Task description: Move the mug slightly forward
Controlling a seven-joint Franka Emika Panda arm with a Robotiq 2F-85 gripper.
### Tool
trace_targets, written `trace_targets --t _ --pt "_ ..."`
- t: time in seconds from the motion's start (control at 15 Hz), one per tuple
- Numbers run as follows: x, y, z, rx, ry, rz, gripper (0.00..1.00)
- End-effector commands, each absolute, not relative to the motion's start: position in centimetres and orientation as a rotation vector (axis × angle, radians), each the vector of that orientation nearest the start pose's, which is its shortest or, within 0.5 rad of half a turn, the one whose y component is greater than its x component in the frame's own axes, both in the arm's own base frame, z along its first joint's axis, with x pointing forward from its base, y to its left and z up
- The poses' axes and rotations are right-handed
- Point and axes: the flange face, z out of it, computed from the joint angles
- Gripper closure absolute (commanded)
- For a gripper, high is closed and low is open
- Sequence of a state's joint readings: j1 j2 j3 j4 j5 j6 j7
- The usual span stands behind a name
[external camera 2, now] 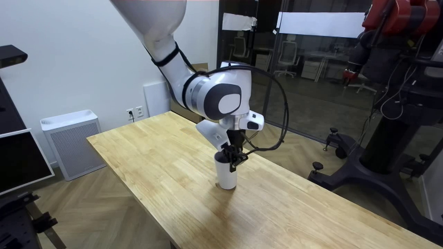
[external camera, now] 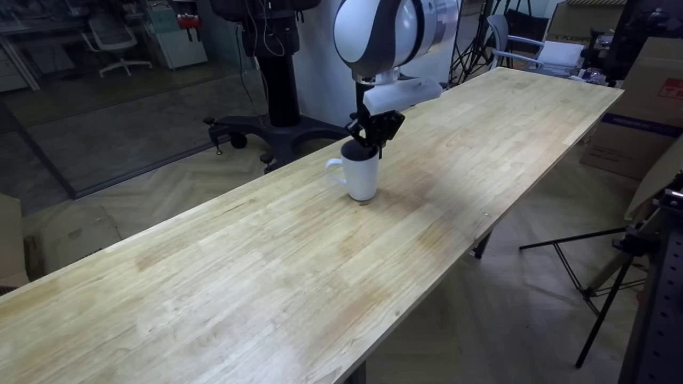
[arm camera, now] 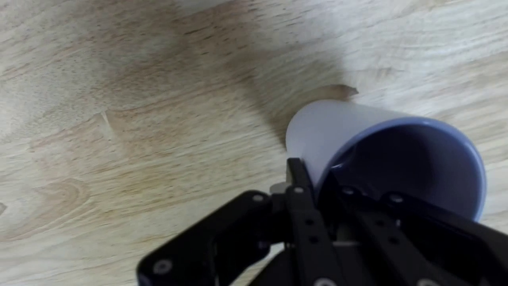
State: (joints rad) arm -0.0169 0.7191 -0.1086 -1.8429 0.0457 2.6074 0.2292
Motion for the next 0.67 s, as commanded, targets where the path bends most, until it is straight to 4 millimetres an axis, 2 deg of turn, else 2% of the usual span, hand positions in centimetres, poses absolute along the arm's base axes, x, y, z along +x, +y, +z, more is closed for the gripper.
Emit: trace_targets --t 0.0,0.4,0.47,0.53,0.6 --pt "65.8 -9.3 14.2 -3.08 0.879 -0.089 0.98" --pt "66.7 -11.2 14.4 -2.931 1.304 -0.002 0.98" --pt "66.8 -11.2 14.4 -2.898 1.373 0.017 0.89" --pt "66.8 -11.3 14.5 -2.863 1.439 0.036 0.64" --pt "66.9 -11.3 14.6 -2.826 1.504 0.048 0.64"
